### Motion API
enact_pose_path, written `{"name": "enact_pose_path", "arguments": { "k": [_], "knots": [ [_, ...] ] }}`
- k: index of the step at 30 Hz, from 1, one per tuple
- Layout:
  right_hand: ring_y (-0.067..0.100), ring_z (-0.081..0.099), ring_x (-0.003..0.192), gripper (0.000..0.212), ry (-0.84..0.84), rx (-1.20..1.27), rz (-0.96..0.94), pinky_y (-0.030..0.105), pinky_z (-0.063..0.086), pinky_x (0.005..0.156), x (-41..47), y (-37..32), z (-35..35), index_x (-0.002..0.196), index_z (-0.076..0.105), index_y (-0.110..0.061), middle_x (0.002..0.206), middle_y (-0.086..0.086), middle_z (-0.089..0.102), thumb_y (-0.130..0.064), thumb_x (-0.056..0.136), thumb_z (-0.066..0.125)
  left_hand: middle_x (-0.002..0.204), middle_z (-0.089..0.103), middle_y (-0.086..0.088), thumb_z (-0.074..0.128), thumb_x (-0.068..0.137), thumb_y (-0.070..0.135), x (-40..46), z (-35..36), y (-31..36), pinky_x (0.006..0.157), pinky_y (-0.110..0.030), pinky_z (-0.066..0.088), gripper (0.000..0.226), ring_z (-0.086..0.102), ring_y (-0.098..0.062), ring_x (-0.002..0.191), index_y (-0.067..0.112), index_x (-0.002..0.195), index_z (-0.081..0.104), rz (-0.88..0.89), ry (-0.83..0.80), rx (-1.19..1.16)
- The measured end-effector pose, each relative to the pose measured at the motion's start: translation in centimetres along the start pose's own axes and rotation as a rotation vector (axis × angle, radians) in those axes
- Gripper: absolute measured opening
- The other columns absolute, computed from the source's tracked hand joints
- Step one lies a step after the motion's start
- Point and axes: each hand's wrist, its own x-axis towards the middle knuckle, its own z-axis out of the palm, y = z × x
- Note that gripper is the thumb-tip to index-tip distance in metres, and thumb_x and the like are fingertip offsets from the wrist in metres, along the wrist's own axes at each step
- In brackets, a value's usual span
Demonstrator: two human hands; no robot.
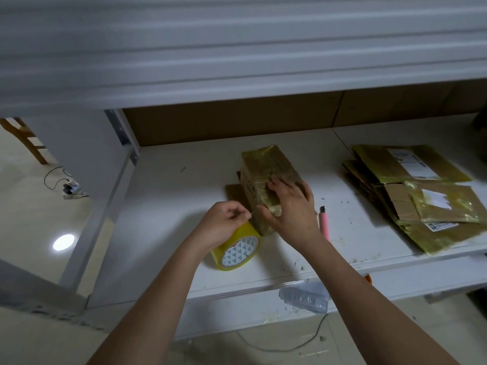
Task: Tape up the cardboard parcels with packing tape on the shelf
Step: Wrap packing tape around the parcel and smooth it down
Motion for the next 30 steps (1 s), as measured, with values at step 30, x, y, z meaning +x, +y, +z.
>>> {"name": "enact_pose_path", "arguments": {
  "k": [30],
  "knots": [
    [0.010, 0.064, 0.102, 0.022, 0.266, 0.544, 0.186, 0.037, 0.054, 0.092, -2.9, 7.2, -6.1, 0.113, 0.068, -0.024, 0.103, -0.011, 0.068, -0.013, 0.096, 0.059, 0.067, 0.064, 0.012, 0.074, 0.085, 0.028, -1.4, 1.6, -0.4, 0.057, -0.018, 0.041, 0.014, 0.061, -0.005, 0.065, 0.024, 0.073, 0.069, 0.011, 0.165, -0.008]
  ]
}}
